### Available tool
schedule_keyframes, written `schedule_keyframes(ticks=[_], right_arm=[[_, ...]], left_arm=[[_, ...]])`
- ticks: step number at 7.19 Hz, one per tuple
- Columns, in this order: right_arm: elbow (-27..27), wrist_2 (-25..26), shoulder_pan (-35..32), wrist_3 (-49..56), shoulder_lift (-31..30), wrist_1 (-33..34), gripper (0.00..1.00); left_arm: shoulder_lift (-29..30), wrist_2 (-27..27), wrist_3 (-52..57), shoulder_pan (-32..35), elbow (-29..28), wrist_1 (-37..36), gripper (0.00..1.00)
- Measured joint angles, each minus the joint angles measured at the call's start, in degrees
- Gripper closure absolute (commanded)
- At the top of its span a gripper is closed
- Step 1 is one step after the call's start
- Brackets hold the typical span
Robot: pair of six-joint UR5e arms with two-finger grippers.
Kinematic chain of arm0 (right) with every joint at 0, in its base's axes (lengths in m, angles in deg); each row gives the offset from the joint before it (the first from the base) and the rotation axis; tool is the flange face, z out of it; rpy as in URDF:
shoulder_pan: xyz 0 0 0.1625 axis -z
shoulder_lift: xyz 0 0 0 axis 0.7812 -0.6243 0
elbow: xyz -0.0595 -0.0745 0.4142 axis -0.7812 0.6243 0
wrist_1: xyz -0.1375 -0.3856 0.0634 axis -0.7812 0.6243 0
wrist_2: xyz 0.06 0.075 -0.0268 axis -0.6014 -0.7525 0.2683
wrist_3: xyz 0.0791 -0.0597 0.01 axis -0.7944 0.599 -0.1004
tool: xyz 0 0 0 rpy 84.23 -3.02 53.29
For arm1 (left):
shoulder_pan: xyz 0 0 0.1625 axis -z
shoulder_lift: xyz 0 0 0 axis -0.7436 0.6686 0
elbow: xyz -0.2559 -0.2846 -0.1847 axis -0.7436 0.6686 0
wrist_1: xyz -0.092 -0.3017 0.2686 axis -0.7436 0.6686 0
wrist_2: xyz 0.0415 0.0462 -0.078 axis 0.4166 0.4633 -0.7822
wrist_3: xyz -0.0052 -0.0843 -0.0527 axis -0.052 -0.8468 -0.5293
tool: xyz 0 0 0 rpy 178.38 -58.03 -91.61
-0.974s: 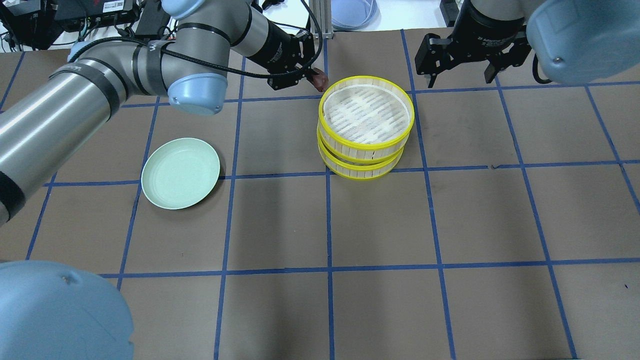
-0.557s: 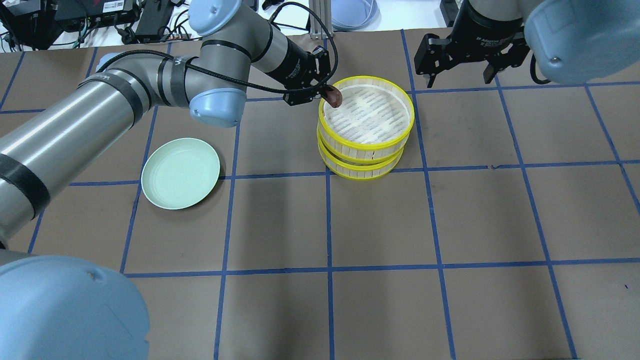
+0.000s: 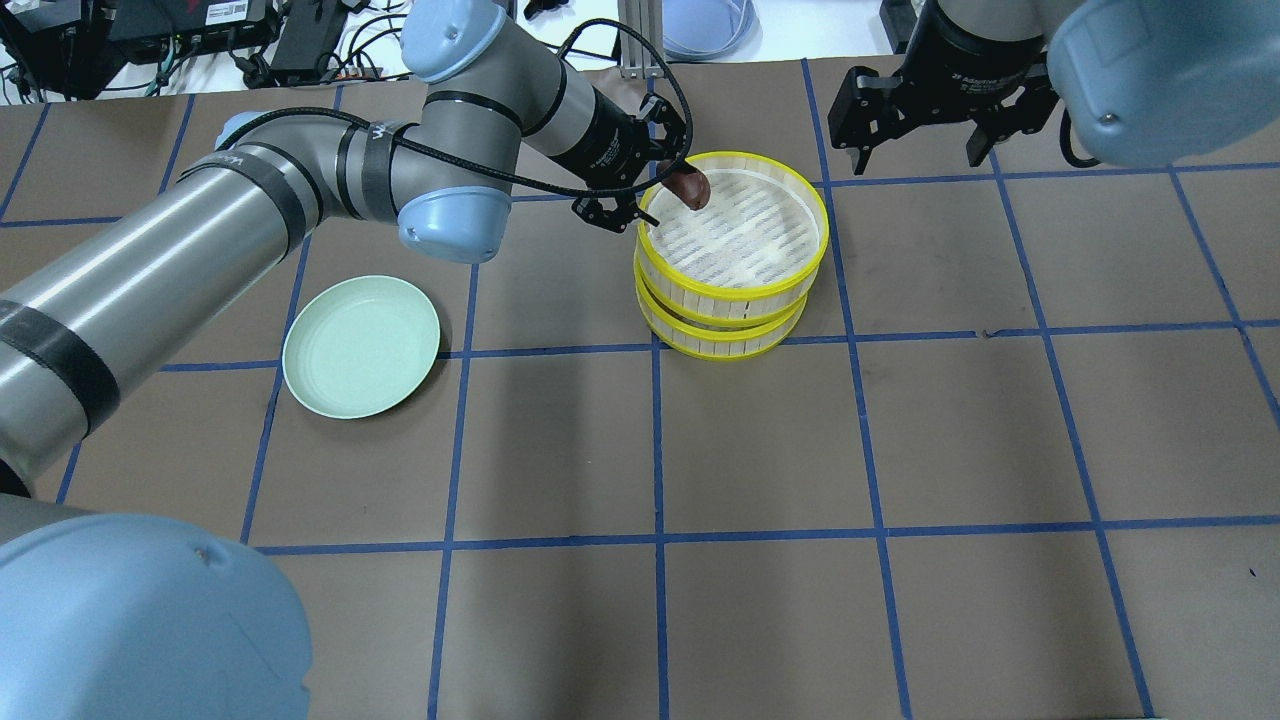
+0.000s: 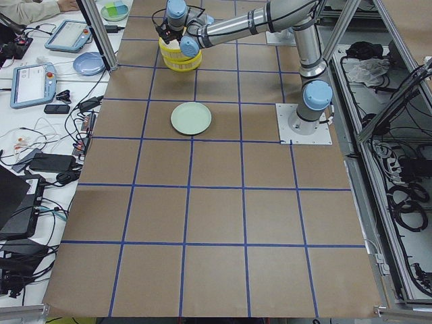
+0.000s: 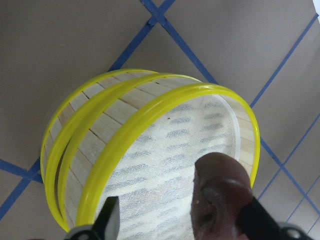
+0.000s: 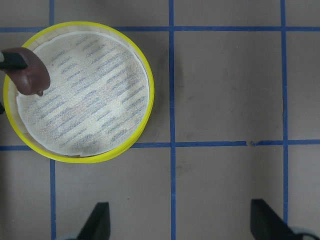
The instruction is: Stack buns with steamer
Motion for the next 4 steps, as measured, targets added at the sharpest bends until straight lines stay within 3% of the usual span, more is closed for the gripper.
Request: schedule_keyframes(ticks=[4], right_arm=[[-0.08, 0.0, 0.0, 0.0, 0.01, -0.07, 0.0]], left_arm=[[-0.93, 0.66, 0.5, -0.21, -0.55, 0.52, 0.03]])
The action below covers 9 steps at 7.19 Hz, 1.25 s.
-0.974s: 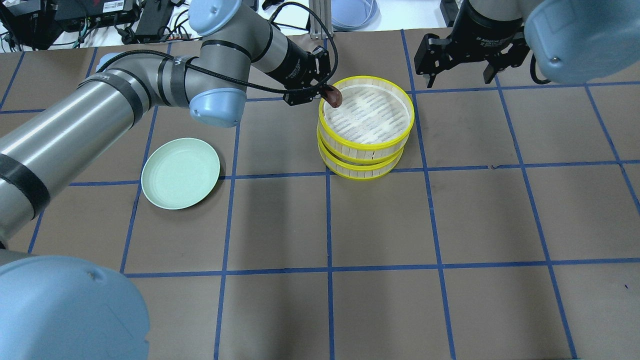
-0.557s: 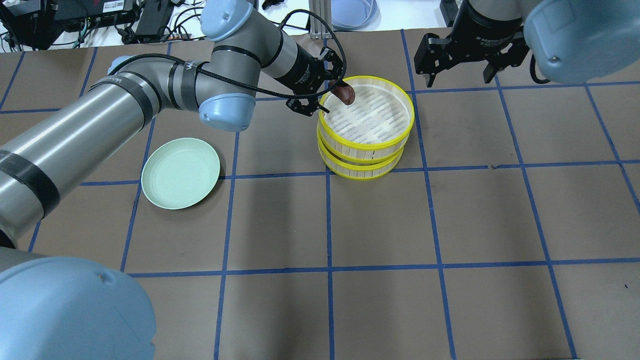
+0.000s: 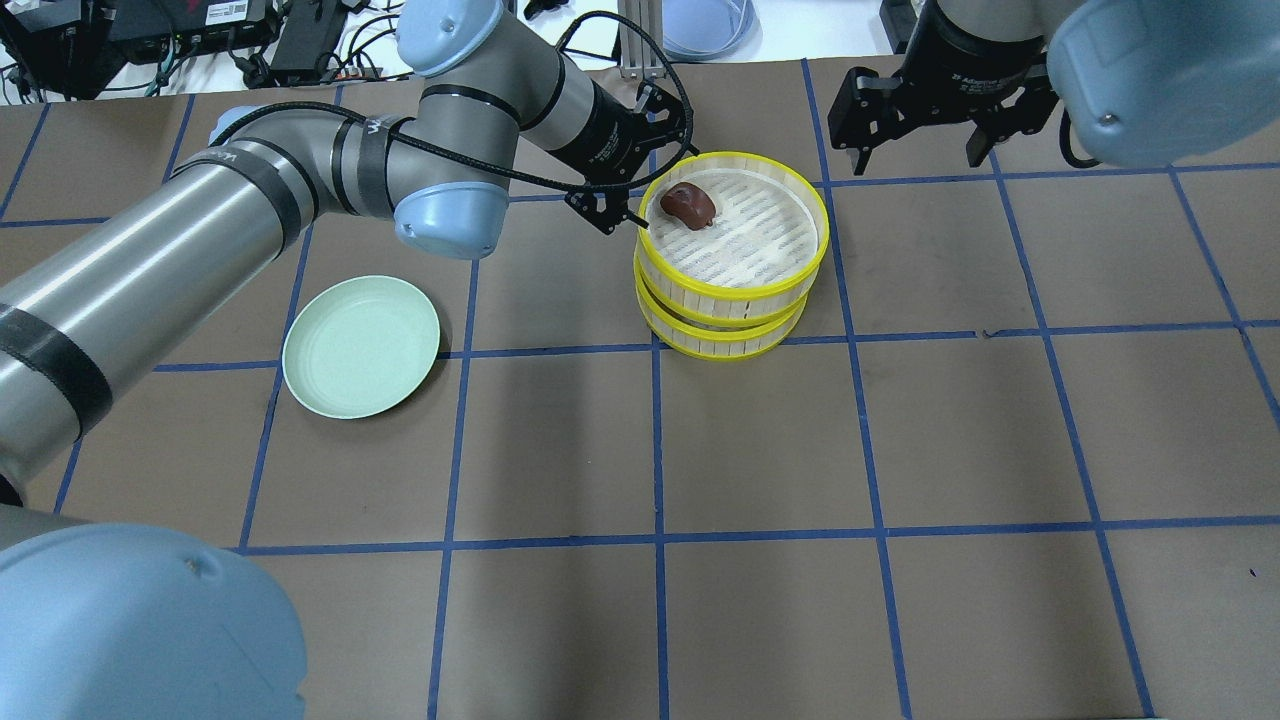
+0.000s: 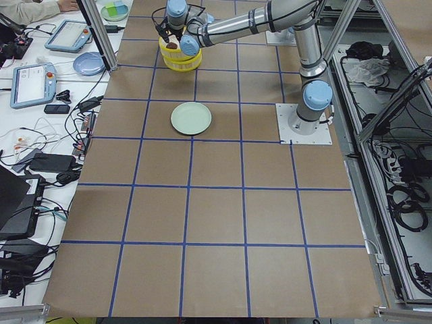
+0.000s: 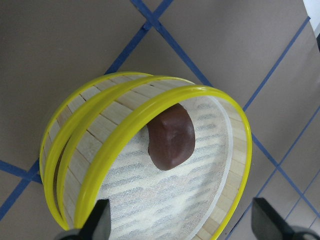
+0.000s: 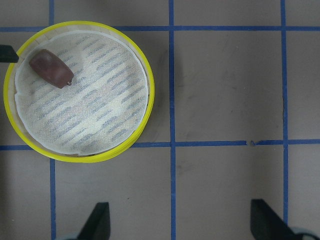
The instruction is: Stack buns with steamer
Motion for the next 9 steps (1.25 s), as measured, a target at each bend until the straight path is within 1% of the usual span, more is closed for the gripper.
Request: schedule_keyframes(ticks=[1, 2, 3, 4, 5, 6, 7, 8, 9], right_arm=[[-0.12, 0.0, 0.0, -0.11, -0.02, 0.0, 0.0], [-0.22, 0.0, 0.0, -0.3, -0.05, -0.03, 0.0], [-0.28, 0.0, 0.0, -0.39, -0.07, -0.05, 0.0], [-0.32, 0.0, 0.0, -0.42, -0.08, -0.04, 0.0], [-0.34, 0.0, 0.0, -0.41, -0.08, -0.05, 0.0], [-0.36, 0.0, 0.0, -0.4, -0.09, -0.03, 0.0], [-0.36, 0.0, 0.0, -0.41, -0.09, -0.02, 0.0], [-0.36, -0.04, 0.0, -0.41, -0.09, 0.1, 0.0], [-0.36, -0.09, 0.0, -0.38, -0.08, 0.42, 0.0]], left_arm=[[-0.87, 1.39, 2.96, -0.58, -0.2, 0.27, 0.02], [-1.84, 4.65, 11.27, -1.51, -0.28, 1.2, 0.0], [-3.12, 9.72, 23.54, -2.89, -0.44, 3.87, 0.0], [-4.8, 15.02, 36.17, -5.33, -0.89, 8.8, 0.0], [-6.93, 18.57, 45.66, -8.9, -1.66, 15.31, 0.0], [-9.19, 23.26, 50.74, -12.72, -2.36, 20.49, 0.0], [-11.26, 29.56, 53.2, -15.53, -2.68, 23.32, 0.0], [-13.38, 33.43, 56.33, -17.21, -2.83, 26.26, 0.0], [-15.52, 33.65, 59.89, -18.11, -2.9, 30.0, 0.0]])
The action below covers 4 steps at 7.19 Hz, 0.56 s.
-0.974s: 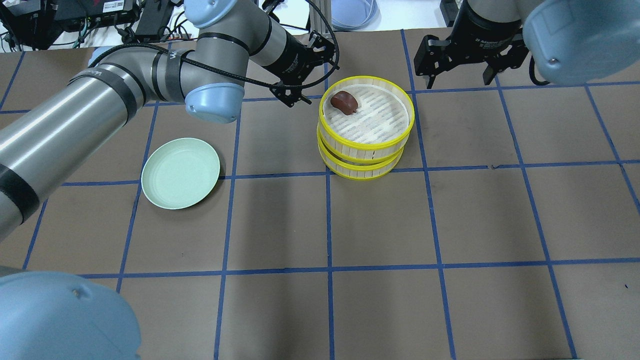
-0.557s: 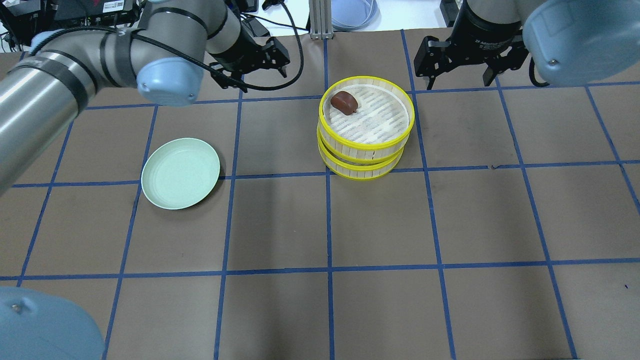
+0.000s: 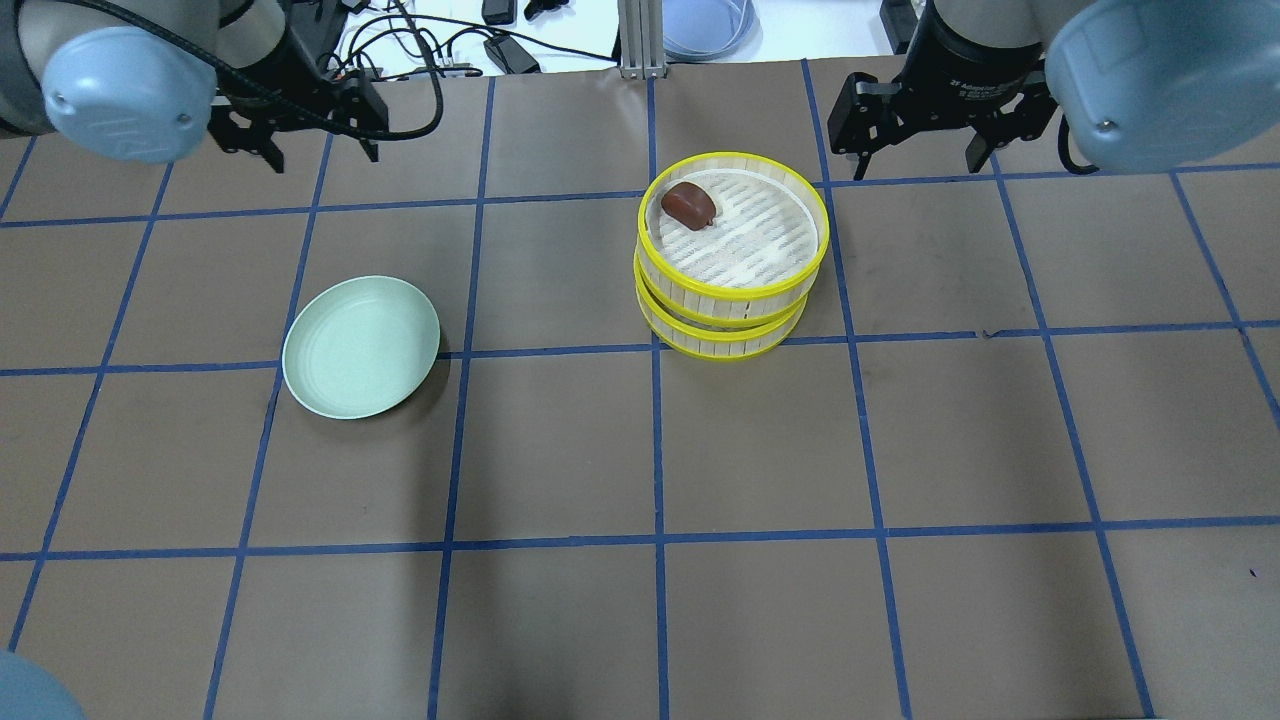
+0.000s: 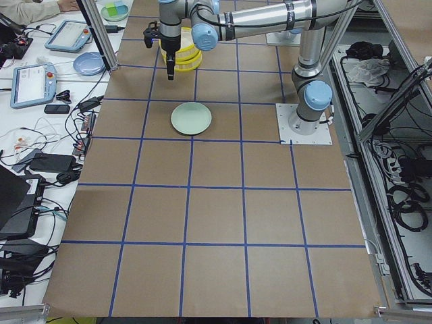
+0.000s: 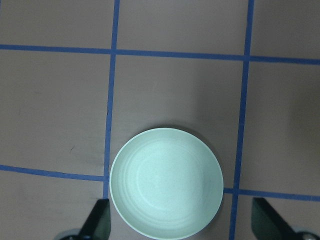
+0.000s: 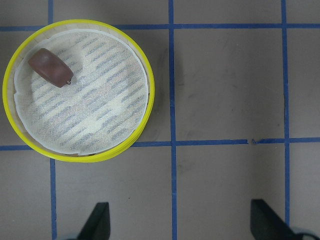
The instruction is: Stack buns with steamer
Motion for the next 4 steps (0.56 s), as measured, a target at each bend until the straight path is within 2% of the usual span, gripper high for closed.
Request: schedule_keyframes(ticks=[2, 4], right_arm=[[0.0, 0.0, 0.0, 0.02, 0.0, 0.43, 0.0], [0.0, -0.03, 0.0, 0.03, 0.02, 0.55, 0.0]], left_arm=[[-4.39, -1.34, 2.67, -0.14, 0.07, 6.4, 0.0], [-6.56, -4.47, 2.97, 0.41, 0.5, 8.3, 0.0]])
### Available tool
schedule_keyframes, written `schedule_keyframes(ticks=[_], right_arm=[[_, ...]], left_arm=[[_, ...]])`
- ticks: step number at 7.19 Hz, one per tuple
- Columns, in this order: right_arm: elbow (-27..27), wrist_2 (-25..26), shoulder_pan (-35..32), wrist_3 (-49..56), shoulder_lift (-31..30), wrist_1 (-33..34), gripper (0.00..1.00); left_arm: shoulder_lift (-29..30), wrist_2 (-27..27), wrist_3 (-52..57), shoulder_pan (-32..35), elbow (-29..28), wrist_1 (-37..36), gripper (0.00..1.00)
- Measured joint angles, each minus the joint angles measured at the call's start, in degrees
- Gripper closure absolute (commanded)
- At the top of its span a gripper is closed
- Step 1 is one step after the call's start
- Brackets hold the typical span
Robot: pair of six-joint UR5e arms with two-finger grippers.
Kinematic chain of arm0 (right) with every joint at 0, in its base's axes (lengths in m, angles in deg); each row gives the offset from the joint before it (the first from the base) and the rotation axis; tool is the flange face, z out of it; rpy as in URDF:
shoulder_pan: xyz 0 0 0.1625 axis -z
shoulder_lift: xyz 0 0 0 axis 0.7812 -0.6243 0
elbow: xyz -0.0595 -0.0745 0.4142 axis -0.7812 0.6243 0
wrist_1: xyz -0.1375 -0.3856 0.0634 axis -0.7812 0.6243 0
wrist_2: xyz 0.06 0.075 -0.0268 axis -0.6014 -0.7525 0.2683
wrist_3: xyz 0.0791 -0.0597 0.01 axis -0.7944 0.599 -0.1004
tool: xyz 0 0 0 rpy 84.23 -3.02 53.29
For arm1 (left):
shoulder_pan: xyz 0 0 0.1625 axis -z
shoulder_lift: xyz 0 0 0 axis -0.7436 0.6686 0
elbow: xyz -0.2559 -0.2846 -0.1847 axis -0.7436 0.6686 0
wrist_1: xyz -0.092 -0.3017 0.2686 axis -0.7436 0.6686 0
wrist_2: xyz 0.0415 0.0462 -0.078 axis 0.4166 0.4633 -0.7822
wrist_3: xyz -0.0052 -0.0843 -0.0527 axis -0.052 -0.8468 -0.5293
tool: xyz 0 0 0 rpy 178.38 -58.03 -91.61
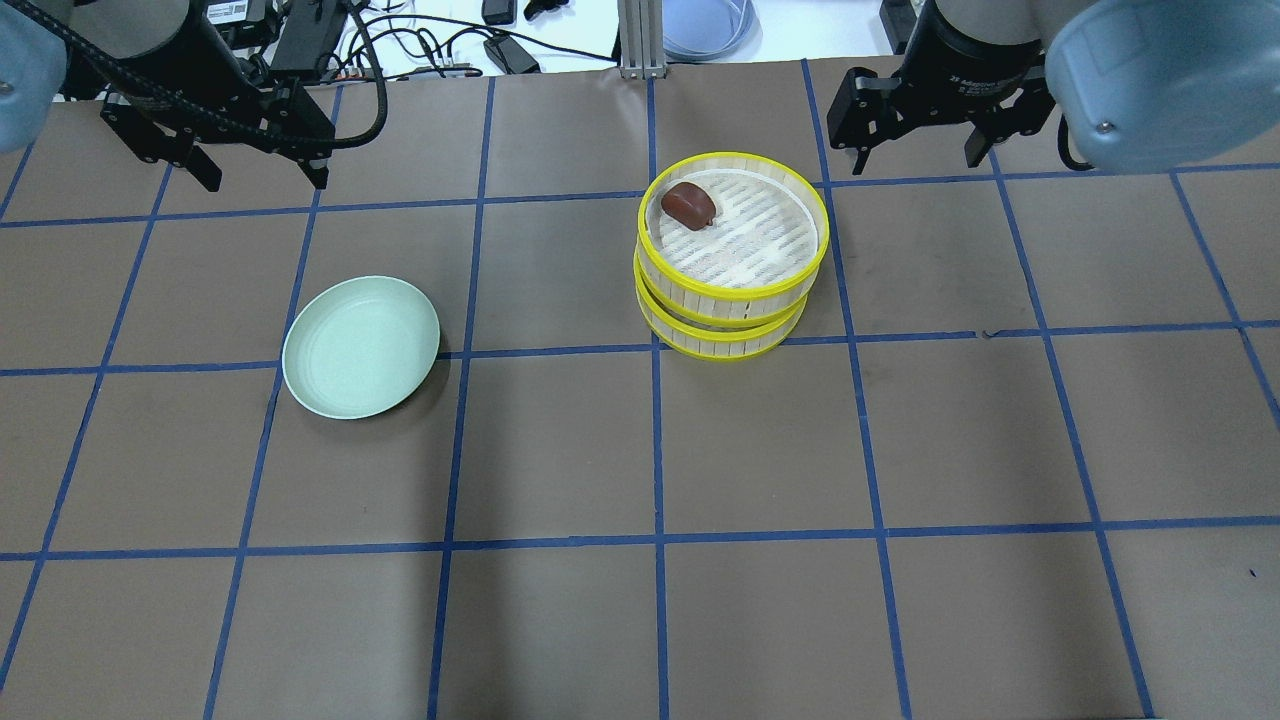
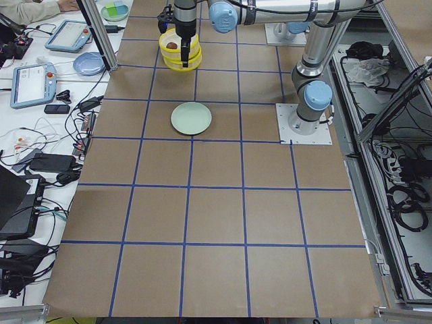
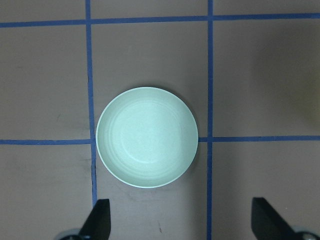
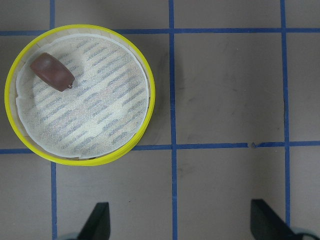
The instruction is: Stack buns with steamer
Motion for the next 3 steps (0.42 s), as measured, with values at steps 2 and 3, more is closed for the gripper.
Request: schedule_keyframes(ticks=[2, 3], right_arm=[[0.0, 0.03, 0.0, 0.0, 0.06, 0.07, 0.0], [0.0, 0.04, 0.0, 0.0, 0.07, 0.06, 0.0]], left_arm=[[-0.41, -1.81, 0.02, 0.76, 0.29, 0.27, 0.0], [-0.48, -2.23, -0.02, 1.22, 0.46, 0.46, 0.0]])
